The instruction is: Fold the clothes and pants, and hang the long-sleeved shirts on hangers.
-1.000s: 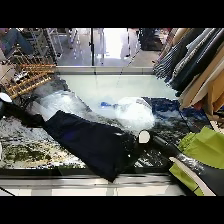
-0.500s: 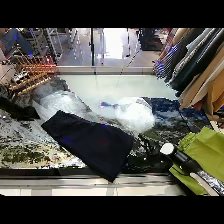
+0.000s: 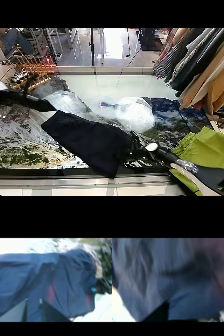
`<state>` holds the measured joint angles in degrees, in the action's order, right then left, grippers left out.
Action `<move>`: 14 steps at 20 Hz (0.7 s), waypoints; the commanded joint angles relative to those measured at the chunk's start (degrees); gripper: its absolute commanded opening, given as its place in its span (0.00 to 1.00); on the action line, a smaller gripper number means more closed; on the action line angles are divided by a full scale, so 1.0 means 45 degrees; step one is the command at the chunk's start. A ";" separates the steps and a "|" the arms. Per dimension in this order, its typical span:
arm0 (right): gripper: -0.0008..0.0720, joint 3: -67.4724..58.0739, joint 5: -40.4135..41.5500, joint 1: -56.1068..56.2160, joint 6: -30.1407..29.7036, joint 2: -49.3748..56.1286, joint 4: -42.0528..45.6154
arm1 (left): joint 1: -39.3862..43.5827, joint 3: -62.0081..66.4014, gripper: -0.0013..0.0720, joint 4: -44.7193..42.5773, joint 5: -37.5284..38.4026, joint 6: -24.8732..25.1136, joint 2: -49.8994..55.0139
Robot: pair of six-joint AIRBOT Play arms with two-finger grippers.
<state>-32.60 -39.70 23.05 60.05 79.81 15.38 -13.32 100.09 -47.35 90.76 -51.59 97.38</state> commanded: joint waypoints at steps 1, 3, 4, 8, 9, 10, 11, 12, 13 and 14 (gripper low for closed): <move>0.02 -0.2001 0.0738 0.0257 -0.0063 0.0937 0.1137 | 0.1112 -0.1224 0.10 -0.0233 -0.0374 0.0826 0.0112; 0.02 -0.2919 0.0287 -0.0962 0.3468 0.0233 0.6314 | 0.1530 -0.2506 0.03 -0.0515 -0.1146 0.1001 0.0117; 0.02 -0.3356 -0.0573 -0.1666 0.5032 -0.0228 0.9165 | 0.1715 -0.3172 0.03 -0.0525 -0.1681 0.1010 0.0146; 0.02 -0.5333 -0.3876 -0.4158 0.6207 -0.1948 1.4299 | 0.2497 -0.4532 0.03 -0.0563 -0.2987 0.0928 0.0957; 0.02 -0.6062 -0.4090 -0.4469 0.6173 -0.2195 1.4343 | 0.2725 -0.4532 0.03 -0.0486 -0.2992 0.0797 0.1253; 0.02 -0.6824 -0.4192 -0.4459 0.6159 -0.2278 1.4173 | 0.3002 -0.4532 0.03 -0.0321 -0.3041 0.0801 0.1520; 0.02 -0.7664 -0.4255 -0.4129 0.6149 -0.2234 1.3590 | 0.3298 -0.4532 0.03 -0.0321 -0.3240 0.0801 0.1700; 0.02 -0.8301 -0.4027 -0.3536 0.6067 -0.2147 1.2998 | 0.3619 -0.4527 0.03 -0.0321 -0.3585 0.0801 0.1826; 0.02 -0.8801 -0.3531 -0.2642 0.6081 -0.1996 1.2536 | 0.3900 -0.4527 0.03 -0.0311 -0.3993 0.0787 0.1836; 0.02 -0.9185 -0.2982 -0.1598 0.6193 -0.1739 1.2259 | 0.4095 -0.4464 0.03 -0.0316 -0.4303 0.0641 0.1753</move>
<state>-67.05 -55.31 9.74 86.24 71.26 71.79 1.98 80.34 -48.90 75.88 -47.90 104.36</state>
